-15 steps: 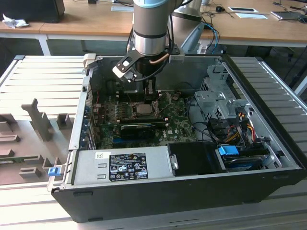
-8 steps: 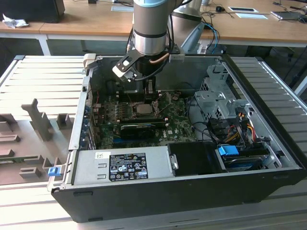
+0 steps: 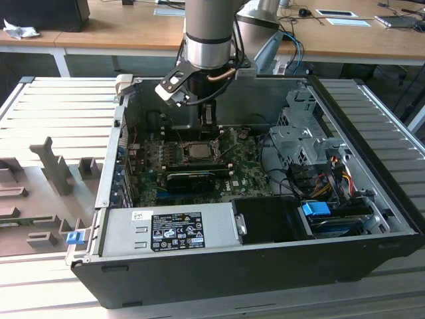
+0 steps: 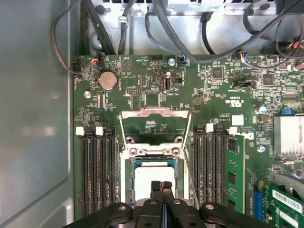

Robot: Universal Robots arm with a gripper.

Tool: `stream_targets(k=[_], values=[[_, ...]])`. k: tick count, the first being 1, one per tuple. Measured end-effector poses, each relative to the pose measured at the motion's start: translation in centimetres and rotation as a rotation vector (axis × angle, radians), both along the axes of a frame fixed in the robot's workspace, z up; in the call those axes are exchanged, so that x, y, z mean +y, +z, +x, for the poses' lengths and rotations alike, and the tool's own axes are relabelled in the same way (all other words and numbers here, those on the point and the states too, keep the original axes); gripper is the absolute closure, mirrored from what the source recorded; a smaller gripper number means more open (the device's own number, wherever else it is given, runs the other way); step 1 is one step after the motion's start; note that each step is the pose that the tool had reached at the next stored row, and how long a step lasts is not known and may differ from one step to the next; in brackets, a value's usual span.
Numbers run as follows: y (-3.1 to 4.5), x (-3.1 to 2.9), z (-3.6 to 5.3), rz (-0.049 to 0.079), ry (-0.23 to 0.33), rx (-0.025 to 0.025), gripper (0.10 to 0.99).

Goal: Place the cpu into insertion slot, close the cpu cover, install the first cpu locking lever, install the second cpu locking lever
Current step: 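Close the cpu cover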

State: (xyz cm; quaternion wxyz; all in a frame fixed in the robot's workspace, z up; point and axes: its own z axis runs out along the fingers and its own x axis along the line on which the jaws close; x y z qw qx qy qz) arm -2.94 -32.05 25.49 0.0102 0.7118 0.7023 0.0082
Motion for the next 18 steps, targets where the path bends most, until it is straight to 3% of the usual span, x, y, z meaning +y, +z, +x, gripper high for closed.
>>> stream_targets(k=[8, 18], values=[[2.47, 0.0, 0.0, 0.0, 0.0, 0.0, 0.98], [4.33, 0.0, 0.0, 0.0, 0.0, -0.0001, 0.98]])
